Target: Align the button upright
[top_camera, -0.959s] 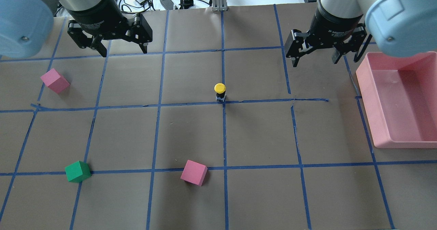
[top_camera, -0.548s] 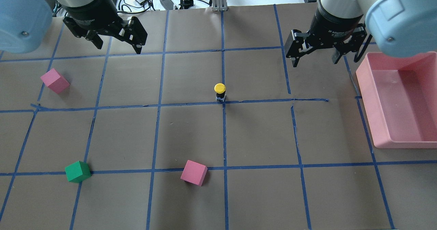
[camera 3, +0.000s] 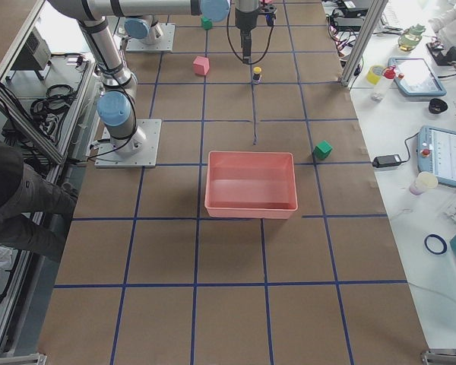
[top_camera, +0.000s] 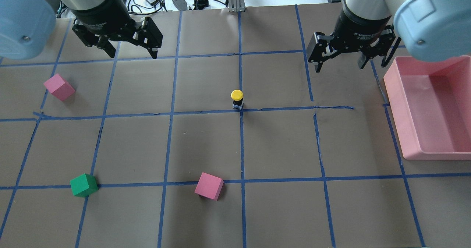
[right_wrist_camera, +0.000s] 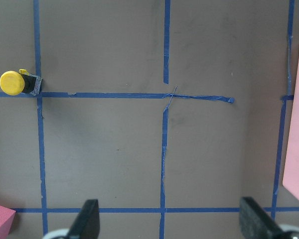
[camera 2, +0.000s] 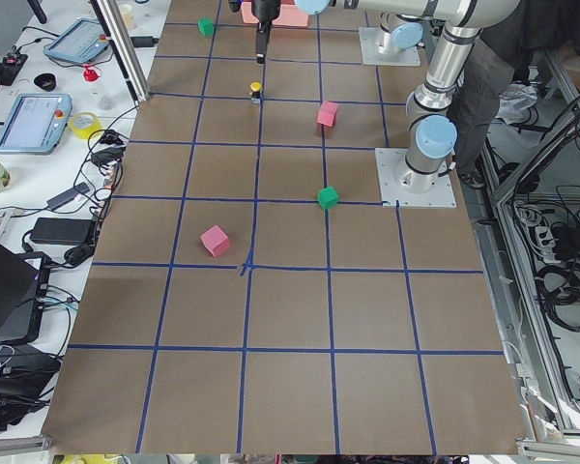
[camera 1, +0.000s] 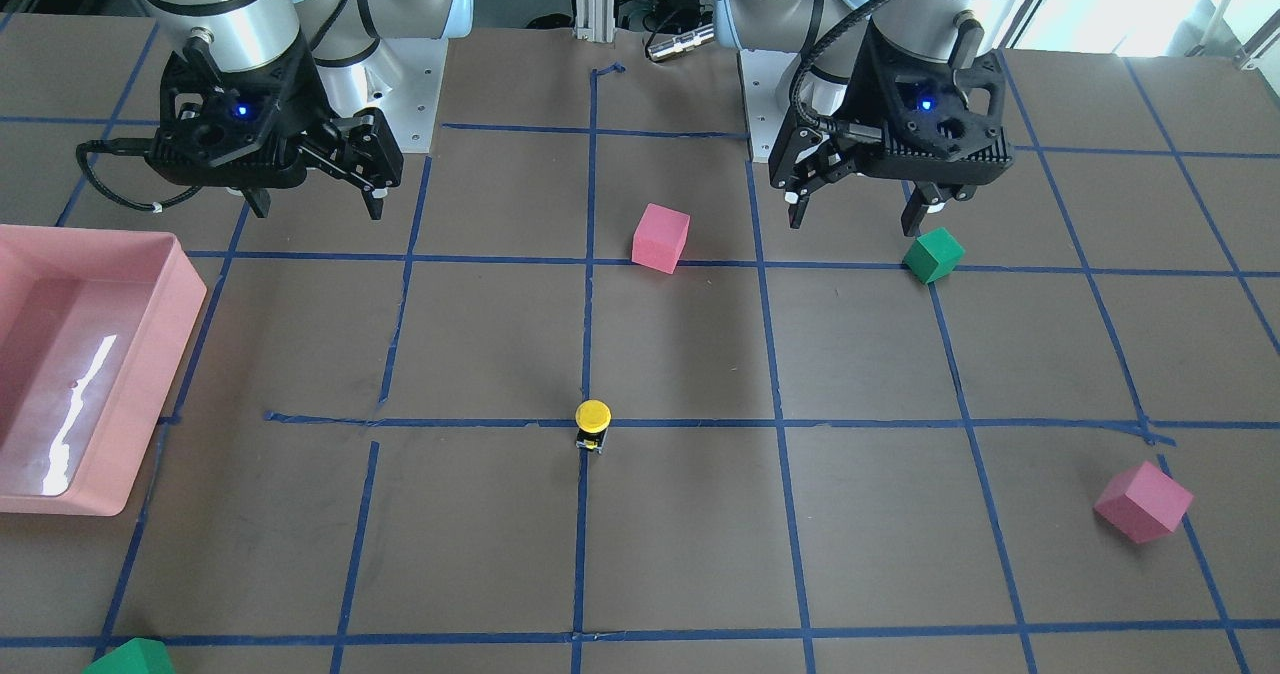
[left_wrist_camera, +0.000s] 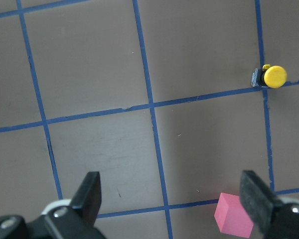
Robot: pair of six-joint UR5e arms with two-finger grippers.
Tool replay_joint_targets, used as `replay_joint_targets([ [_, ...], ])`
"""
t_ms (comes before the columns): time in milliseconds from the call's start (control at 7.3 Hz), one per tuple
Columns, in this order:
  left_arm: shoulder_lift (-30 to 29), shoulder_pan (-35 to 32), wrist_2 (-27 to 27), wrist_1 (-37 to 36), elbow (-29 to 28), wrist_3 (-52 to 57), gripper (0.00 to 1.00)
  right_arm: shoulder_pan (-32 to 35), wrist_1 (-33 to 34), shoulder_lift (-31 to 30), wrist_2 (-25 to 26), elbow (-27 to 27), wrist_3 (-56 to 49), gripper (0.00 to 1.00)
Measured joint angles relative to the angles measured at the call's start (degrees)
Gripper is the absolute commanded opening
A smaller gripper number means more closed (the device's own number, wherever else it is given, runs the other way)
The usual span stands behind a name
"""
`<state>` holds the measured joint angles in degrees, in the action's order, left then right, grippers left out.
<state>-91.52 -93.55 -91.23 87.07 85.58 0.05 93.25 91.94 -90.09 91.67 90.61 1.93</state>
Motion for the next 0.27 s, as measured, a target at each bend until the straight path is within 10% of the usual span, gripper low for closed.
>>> replay_joint_targets([
  [274, 0.23, 0.03, 0.16, -0.08, 0.16, -0.36, 1.00, 0.00, 0.96, 0.00, -1.06, 0.00, -0.02, 1.00],
])
